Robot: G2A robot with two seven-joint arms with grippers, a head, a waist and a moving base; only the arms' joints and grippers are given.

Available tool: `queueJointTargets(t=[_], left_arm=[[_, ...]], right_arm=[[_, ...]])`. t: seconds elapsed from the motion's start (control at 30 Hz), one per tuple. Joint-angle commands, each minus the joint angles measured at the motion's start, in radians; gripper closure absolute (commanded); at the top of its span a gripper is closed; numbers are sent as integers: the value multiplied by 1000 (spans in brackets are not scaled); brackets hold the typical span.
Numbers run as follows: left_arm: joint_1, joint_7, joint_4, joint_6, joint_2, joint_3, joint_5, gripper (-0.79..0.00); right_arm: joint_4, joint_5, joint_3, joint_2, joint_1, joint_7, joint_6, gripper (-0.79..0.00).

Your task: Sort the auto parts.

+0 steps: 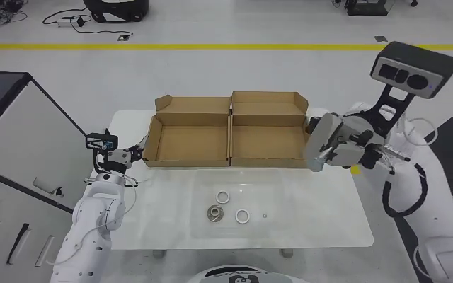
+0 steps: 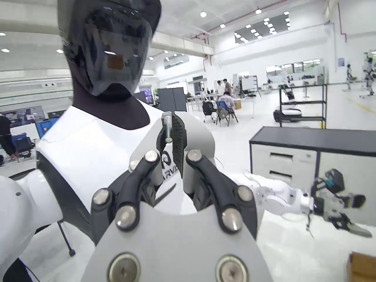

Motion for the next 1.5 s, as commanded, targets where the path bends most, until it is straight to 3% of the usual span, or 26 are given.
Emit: queueJointTargets(t=[0.0,0.3,0.93,1.47], left_arm=[[0,0,0,0,0,0,0,-785],[0,0,0,0,0,0,0,-785],[0,0,0,0,0,0,0,-785],[0,0,0,0,0,0,0,-785]], right_arm=[[-18,39,-9,-7,-2,-22,-22,0],[-40,99,-37,-40,-6,-45,-45,0],[65,-73,25,-54,0,133,133,0],[-3,68,39,-87,-56,97,97,0]])
